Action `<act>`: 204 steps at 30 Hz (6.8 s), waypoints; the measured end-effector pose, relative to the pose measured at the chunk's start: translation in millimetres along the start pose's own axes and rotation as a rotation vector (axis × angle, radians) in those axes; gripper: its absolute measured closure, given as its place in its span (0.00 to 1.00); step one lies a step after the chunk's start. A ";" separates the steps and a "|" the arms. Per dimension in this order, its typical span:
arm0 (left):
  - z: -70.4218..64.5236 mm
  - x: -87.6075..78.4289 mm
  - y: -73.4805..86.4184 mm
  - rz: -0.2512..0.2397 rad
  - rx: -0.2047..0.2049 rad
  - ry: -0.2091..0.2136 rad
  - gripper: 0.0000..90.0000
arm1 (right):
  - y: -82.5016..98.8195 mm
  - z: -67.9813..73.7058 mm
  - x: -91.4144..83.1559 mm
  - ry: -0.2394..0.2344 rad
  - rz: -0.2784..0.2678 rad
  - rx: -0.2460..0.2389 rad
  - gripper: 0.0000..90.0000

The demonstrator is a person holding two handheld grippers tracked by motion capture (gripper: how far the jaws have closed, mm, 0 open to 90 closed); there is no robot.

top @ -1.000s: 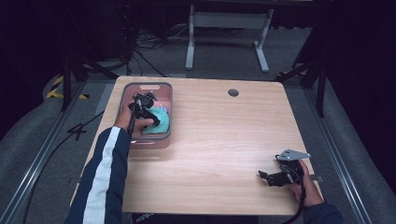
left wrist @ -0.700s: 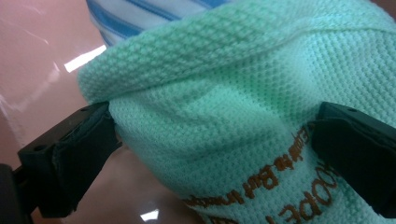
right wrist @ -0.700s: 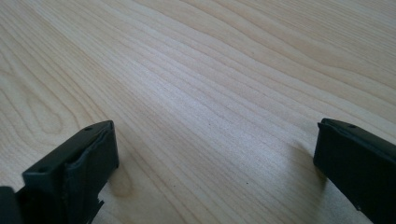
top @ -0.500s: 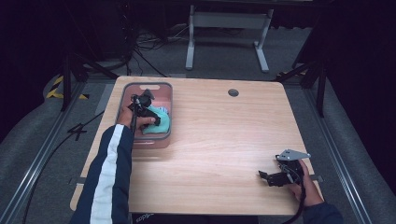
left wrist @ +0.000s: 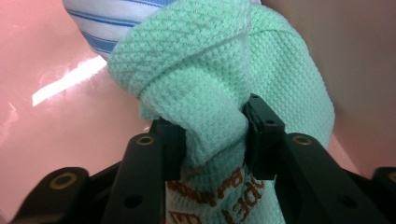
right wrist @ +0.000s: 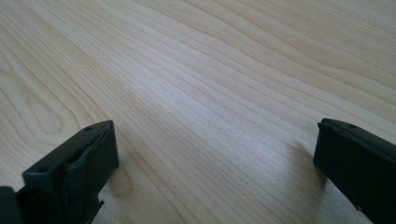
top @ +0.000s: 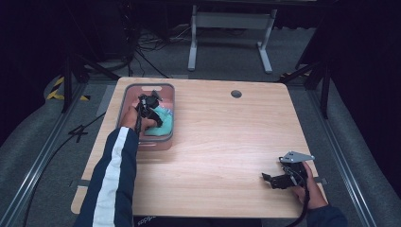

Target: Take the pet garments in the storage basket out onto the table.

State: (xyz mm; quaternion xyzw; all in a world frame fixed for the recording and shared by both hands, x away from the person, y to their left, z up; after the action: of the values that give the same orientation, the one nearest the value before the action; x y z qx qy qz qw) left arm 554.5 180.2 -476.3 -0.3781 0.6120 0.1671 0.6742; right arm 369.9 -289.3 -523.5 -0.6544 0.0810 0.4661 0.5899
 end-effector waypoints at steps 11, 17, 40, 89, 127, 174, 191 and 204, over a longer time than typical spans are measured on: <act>-1.1 -37.7 1.2 -0.153 0.037 -0.069 0.78 | 0.0 0.0 0.0 0.000 0.000 0.000 0.00; -4.1 -68.3 12.5 -0.284 0.046 -0.080 0.78 | 0.0 0.0 0.0 0.000 0.000 0.000 0.00; -23.3 -137.3 58.3 -0.623 0.090 -0.096 0.78 | 0.0 0.0 0.0 0.000 0.000 0.000 0.00; -118.9 -151.5 2.2 -0.676 0.338 0.008 0.78 | 0.0 0.0 0.0 0.000 0.000 0.000 0.00; -192.3 -44.4 -53.3 -0.492 0.461 0.163 0.78 | 0.0 0.0 0.0 0.000 0.000 0.000 0.00; -208.9 39.6 -60.0 -0.391 0.387 0.166 0.53 | 0.0 0.0 0.0 0.000 0.000 0.000 0.00; -211.9 0.5 -55.7 -0.419 0.427 0.072 0.29 | 0.5 0.1 -0.5 -0.001 0.001 0.000 0.00; -212.9 -32.8 -38.8 -0.409 0.533 0.001 0.26 | 0.4 0.0 -0.5 -0.001 0.001 0.000 0.00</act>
State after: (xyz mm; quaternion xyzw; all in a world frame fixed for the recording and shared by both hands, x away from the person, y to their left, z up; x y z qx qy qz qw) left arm 426.0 10.3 -425.7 -0.3036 0.5460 -0.1378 0.7686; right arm 369.3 -289.6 -523.5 -0.6541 0.0808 0.4668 0.5896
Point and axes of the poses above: each handheld gripper's, and its own axes: x roughly forward along the jaws, y roughly out of its underside, z roughly to its left, the point moved 5 cm from there along x, roughly forward along the jaws, and after that the axes turned 10 degrees about x, right-handed, at the moved point
